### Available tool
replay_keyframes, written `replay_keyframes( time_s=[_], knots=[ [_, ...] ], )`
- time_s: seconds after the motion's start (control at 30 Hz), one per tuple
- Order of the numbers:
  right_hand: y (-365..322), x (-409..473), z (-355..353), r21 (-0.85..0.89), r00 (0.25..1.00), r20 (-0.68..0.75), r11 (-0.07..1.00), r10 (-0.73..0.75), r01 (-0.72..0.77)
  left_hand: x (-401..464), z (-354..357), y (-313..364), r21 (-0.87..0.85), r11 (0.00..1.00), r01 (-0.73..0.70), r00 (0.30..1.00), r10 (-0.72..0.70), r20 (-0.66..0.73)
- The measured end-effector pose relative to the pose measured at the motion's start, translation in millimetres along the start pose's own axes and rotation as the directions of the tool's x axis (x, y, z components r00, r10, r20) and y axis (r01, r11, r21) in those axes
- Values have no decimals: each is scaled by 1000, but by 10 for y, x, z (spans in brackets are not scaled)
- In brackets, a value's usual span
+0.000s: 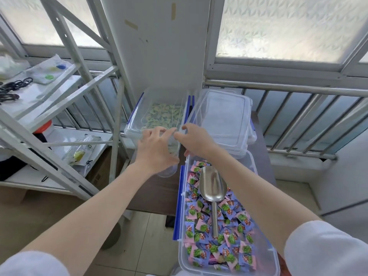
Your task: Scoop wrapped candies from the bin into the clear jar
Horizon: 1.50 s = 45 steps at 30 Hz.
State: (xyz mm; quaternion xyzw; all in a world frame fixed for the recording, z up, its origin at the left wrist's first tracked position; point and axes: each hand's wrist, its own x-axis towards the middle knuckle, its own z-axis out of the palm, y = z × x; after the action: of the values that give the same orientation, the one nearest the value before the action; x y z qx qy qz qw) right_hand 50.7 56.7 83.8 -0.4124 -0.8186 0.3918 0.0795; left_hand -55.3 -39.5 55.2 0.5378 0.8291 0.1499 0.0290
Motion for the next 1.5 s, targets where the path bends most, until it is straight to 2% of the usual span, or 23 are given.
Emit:
replay_keyframes(
  time_s=[0.07,0.13,0.23,0.3,0.43,0.53,0.63,0.7,0.77,0.83,0.93,1.1,1.3,1.4,1.5],
  knots=[
    [12,14,66,-5,998,18,999,54,-54,-8,-48,93,-87,992,-88,996,85,-40],
    [65,-8,49,-12,998,-32,998,56,-57,-17,-59,147,-176,969,-171,983,156,-96],
    [181,-110,-78,212,984,-121,972,128,-100,-59,-66,170,-299,932,-205,973,162,-163],
    [255,-182,-192,342,973,-116,928,201,-151,-90,-62,166,-344,920,-185,978,136,-161],
    [334,-300,-300,519,958,-29,824,285,-229,-109,10,190,-347,920,-181,979,135,-154],
    [384,-424,-295,627,965,33,747,259,-222,-100,69,259,-321,926,-198,979,173,-106],
    [609,-498,-210,675,952,20,699,304,-237,-110,136,256,-270,940,-207,978,187,-97],
    [876,-513,-93,545,917,-64,784,393,-297,-123,209,171,-262,946,-190,981,175,-81],
    [1178,-573,62,248,887,-119,879,446,-408,-146,288,57,-264,952,-155,988,146,-55],
    [1404,-716,230,-57,863,-102,863,495,-502,-177,348,-36,-271,956,-114,993,111,-27],
    [1557,-892,489,-286,834,-42,793,550,-538,-227,410,-122,-259,964,-67,997,71,7],
    [1594,-935,833,-254,811,-62,777,582,-576,-267,455,-220,-251,966,-57,998,63,15],
    [1595,-892,809,-125,878,-82,869,472,-479,-305,497,-291,-236,972,-18,998,32,56],
    [1415,-898,478,-234,898,5,873,441,-428,-315,521,-318,-229,973,0,997,17,70],
    [1182,-996,51,-413,883,102,827,459,-382,-303,540,-322,-225,974,22,997,-4,80]
  ],
)
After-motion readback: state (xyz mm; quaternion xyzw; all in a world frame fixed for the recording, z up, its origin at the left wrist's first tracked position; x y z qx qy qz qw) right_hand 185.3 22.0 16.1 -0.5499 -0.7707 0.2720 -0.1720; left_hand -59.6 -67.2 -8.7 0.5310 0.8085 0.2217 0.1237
